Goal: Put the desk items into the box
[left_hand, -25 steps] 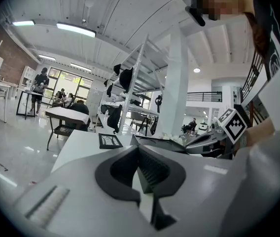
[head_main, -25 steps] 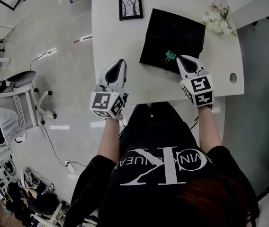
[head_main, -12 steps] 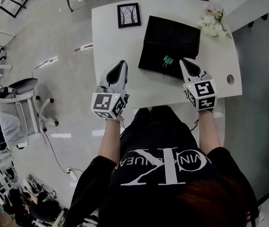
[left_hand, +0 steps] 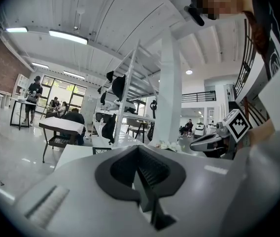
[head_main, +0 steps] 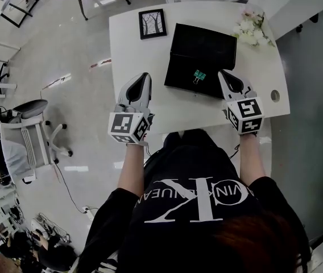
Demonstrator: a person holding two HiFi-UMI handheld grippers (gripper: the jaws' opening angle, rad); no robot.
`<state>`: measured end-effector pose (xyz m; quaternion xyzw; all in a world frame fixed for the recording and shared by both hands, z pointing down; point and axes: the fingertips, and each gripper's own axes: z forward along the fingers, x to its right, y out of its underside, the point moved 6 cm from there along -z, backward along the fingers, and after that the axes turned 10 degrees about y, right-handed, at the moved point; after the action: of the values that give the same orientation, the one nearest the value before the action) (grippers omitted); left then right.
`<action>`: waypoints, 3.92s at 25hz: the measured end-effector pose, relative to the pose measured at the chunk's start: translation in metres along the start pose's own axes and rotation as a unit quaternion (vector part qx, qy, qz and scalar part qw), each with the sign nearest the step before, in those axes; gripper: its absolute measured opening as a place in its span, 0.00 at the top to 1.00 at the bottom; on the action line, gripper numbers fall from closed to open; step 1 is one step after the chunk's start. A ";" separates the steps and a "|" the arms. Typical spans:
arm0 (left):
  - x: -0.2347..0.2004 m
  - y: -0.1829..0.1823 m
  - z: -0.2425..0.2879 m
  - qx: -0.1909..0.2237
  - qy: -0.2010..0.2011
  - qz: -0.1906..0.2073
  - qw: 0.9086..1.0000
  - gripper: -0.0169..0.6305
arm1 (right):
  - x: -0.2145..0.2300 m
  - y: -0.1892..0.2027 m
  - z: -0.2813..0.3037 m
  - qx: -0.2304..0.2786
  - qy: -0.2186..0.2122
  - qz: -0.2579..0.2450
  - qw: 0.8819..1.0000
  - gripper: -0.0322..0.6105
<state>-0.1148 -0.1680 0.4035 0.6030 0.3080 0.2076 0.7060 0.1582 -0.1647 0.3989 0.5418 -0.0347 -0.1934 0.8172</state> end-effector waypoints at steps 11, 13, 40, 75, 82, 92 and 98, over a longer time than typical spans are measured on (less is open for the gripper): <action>0.001 -0.017 0.008 0.016 0.003 0.012 1.000 0.96 | 0.010 -0.012 -0.006 0.025 0.006 0.003 1.000 0.93; 0.002 -0.021 0.009 0.019 0.005 0.015 1.000 0.96 | 0.012 -0.015 -0.007 0.030 0.008 0.002 1.000 0.93; 0.010 -0.052 0.022 0.049 0.002 0.075 0.996 0.96 | 0.032 -0.038 -0.021 0.091 0.030 0.006 0.995 0.93; 0.007 -0.052 0.025 0.048 0.011 0.067 0.997 0.96 | 0.033 -0.040 -0.024 0.103 0.038 0.015 0.994 0.93; 0.004 -0.050 0.023 0.048 0.009 0.064 0.997 0.96 | 0.029 -0.040 -0.021 0.101 0.036 0.010 0.994 0.93; 0.001 -0.049 0.021 0.048 0.006 0.062 0.997 0.96 | 0.026 -0.039 -0.020 0.098 0.034 0.010 0.995 0.93; 0.001 -0.048 0.021 0.046 0.006 0.060 0.997 0.96 | 0.024 -0.037 -0.019 0.096 0.029 0.011 0.995 0.93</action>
<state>-0.1039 -0.1915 0.3583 0.6514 0.2847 0.2390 0.6615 0.1749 -0.1693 0.3546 0.6230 -0.0349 -0.1645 0.7639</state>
